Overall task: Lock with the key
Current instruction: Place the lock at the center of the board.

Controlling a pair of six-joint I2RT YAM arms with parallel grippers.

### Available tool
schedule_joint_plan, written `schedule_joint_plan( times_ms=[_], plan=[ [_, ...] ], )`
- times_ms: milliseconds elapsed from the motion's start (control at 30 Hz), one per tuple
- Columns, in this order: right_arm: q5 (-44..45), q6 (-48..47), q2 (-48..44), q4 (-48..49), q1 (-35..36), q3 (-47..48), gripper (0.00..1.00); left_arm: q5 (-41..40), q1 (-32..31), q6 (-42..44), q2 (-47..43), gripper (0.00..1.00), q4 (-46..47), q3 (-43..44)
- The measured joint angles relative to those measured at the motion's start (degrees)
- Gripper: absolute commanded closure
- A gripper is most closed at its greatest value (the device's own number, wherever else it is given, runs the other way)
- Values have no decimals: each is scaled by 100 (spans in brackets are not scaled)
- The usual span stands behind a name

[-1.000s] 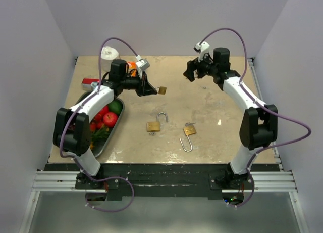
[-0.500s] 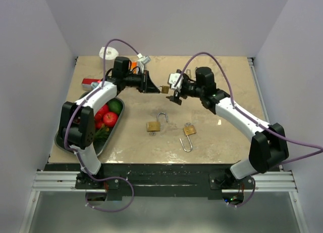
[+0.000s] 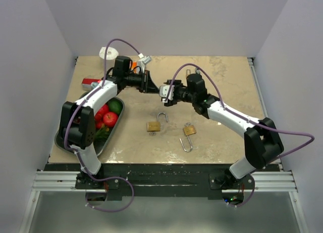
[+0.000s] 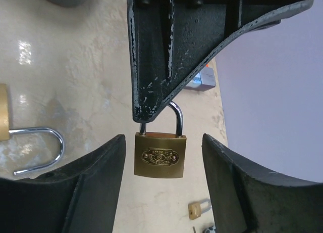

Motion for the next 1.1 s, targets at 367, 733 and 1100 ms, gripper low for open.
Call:
schedule_joint_plan(
  times_ms=[367, 733, 1100],
  plan=[
    [232, -278, 144, 39, 4, 0, 91, -24, 0, 48, 0, 98, -28, 0],
    [579, 1163, 361, -260, -118, 448, 100, -522, 160, 63, -369, 1, 409, -439],
    [2192, 5274, 1685, -1814, -925, 2114, 100, -3123, 831, 627, -1919, 1, 2009, -1252]
  ],
)
